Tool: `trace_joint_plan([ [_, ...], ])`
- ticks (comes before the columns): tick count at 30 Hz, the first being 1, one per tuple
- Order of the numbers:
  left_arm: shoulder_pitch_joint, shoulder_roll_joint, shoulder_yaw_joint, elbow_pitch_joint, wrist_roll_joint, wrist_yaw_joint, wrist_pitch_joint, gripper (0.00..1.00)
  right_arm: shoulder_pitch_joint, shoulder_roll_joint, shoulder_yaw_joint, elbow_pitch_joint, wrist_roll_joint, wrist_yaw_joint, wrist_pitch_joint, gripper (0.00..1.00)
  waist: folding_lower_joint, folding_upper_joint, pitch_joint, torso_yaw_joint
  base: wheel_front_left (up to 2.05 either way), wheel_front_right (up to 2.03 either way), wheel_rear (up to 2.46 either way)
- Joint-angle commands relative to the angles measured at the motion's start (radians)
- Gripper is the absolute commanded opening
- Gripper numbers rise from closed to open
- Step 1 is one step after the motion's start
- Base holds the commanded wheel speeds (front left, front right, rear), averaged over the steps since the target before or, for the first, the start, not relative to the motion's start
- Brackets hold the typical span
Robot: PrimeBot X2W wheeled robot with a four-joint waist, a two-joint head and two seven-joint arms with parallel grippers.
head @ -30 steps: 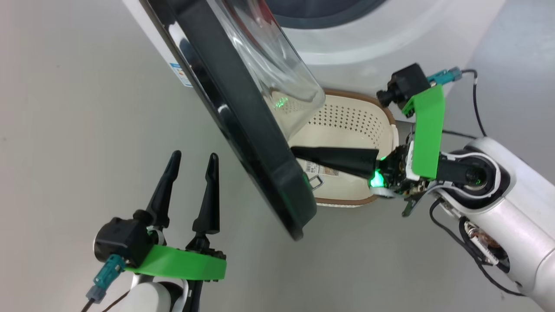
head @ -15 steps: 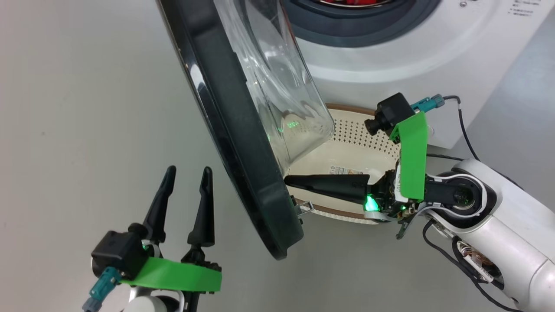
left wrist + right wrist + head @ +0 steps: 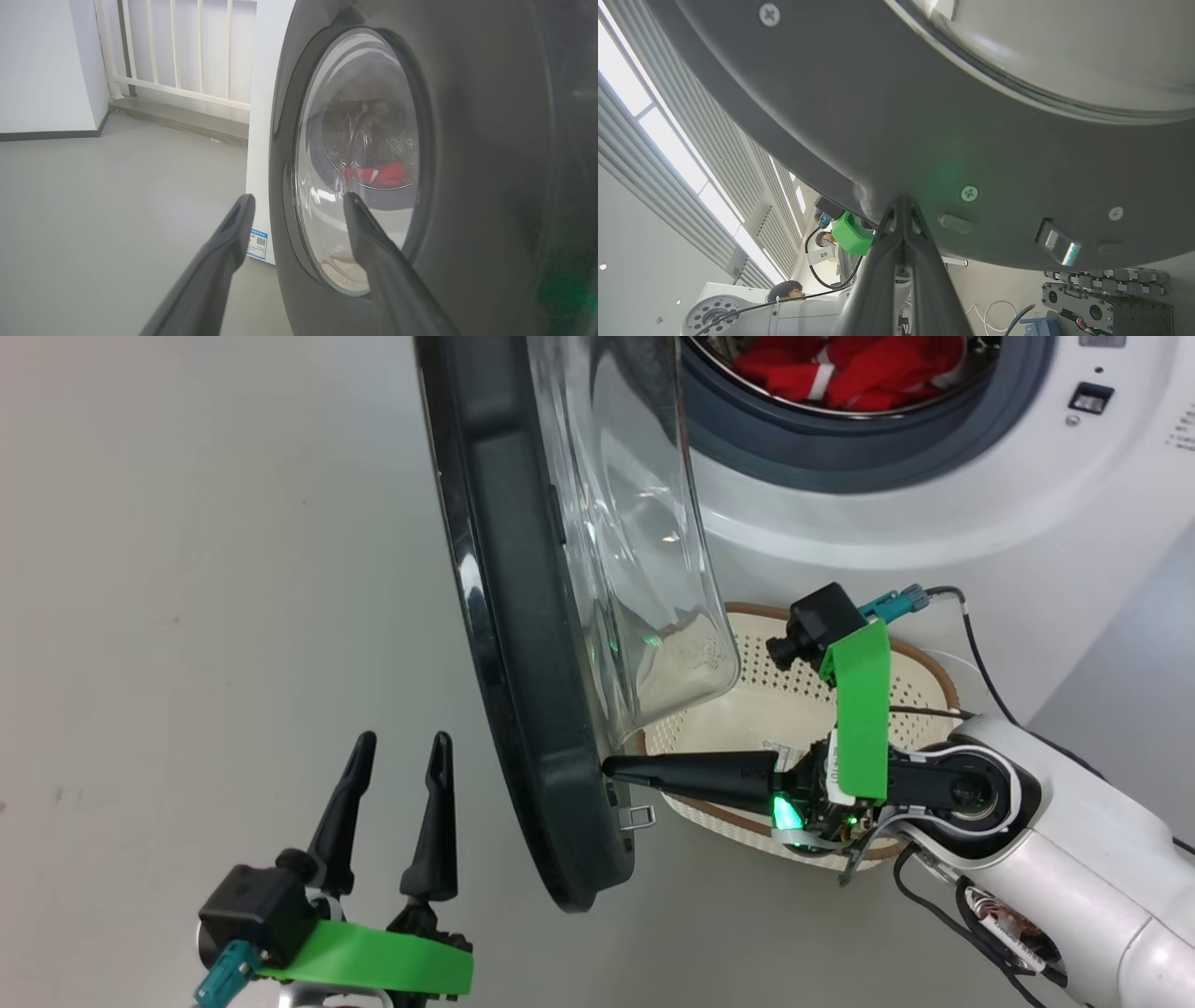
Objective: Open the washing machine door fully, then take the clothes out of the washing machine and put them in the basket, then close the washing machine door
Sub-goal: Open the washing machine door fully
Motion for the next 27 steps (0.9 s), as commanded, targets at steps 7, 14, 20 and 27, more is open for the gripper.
trace_joint_plan([
  [7, 0.038, 0.018, 0.064, -0.034, 0.004, 0.005, -0.008, 1.00, 0.035, 0.055, 0.012, 0.012, 0.013, 0.001, -0.003, 0.00, 0.0000, 0.0000, -0.052, 0.051, 0.00, 0.00, 0.00],
  [14, 0.067, 0.018, 0.087, -0.053, 0.009, 0.008, -0.008, 1.00, 0.024, 0.086, 0.010, 0.064, 0.000, 0.001, 0.012, 0.00, 0.0000, 0.0000, -0.064, 0.051, 0.00, 0.00, 0.00],
  [20, 0.081, 0.018, 0.096, -0.064, 0.006, 0.011, -0.008, 1.00, 0.023, 0.098, -0.011, 0.101, -0.026, 0.001, 0.022, 0.00, 0.0000, 0.0000, -0.071, 0.047, 0.00, 0.00, 0.00],
  [27, 0.079, 0.018, 0.095, -0.050, 0.010, 0.000, -0.008, 1.00, 0.036, 0.074, -0.039, 0.072, -0.180, 0.001, -0.064, 0.62, 0.0000, 0.0000, -0.083, 0.042, 0.00, 0.00, 0.00],
])
